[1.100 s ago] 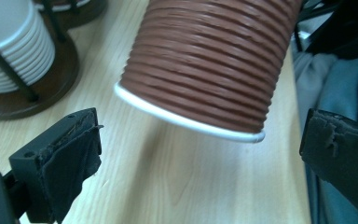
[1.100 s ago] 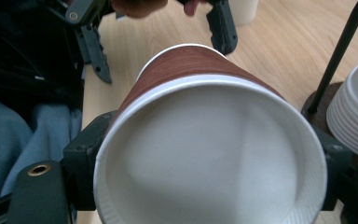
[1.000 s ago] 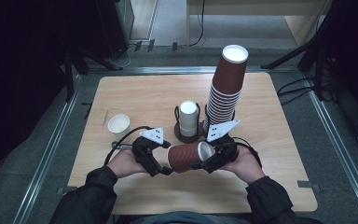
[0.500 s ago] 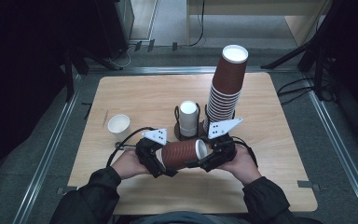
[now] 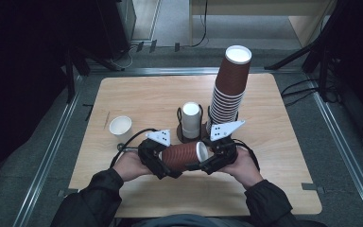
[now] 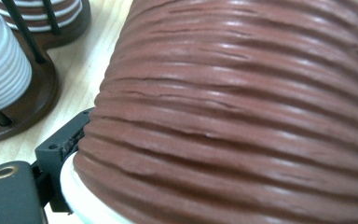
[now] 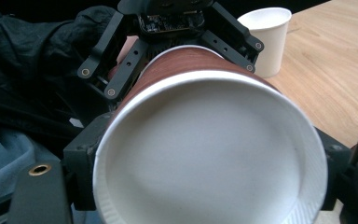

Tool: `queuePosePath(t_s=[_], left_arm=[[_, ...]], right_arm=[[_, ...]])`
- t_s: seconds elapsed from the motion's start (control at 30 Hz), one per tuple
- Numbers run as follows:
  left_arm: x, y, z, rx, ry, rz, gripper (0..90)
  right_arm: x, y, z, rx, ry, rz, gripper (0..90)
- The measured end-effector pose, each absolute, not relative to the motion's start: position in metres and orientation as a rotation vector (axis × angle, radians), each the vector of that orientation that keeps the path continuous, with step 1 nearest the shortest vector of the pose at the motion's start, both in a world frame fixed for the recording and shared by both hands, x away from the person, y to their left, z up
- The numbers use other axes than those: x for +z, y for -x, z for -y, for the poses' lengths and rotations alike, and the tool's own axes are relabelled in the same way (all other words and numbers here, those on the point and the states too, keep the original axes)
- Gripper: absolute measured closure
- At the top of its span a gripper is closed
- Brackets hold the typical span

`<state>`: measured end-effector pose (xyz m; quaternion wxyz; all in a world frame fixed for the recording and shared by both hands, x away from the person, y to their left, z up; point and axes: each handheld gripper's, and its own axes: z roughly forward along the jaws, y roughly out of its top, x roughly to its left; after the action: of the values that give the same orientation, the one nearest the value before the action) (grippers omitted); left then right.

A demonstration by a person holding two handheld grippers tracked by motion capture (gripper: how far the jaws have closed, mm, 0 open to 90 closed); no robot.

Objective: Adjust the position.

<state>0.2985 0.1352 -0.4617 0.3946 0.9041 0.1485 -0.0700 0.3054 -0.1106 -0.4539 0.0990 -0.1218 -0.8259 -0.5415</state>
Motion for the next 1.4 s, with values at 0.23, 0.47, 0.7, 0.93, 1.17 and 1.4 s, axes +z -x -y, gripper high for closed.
queuePosePath(t_s=[0.23,0.47,0.7,0.93,1.17,1.4], left_arm=[[-0.457,-0.297,-0.136,-0.180,-2.296,-0.366,8.3],[-0.455,-0.297,-0.141,-0.186,-2.315,-0.375,8.4],[-0.450,-0.297,-0.147,-0.169,-2.322,-0.372,8.3],[-0.447,-0.300,-0.152,-0.141,-2.336,-0.383,8.3],[-0.446,-0.307,-0.152,-0.109,-2.385,-0.382,8.4],[-0.449,-0.315,-0.146,-0.097,-2.453,-0.371,8.3]], right_arm=[[-0.453,-0.306,0.111,-1.601,0.383,2.391,17.6],[-0.454,-0.307,0.112,-1.533,0.386,2.444,14.1],[-0.457,-0.305,0.113,-1.443,0.370,2.545,13.9],[-0.459,-0.306,0.117,-1.390,0.373,2.614,14.0],[-0.462,-0.307,0.118,-1.324,0.384,2.700,14.3],[-0.466,-0.307,0.117,-1.262,0.387,2.774,14.3]])
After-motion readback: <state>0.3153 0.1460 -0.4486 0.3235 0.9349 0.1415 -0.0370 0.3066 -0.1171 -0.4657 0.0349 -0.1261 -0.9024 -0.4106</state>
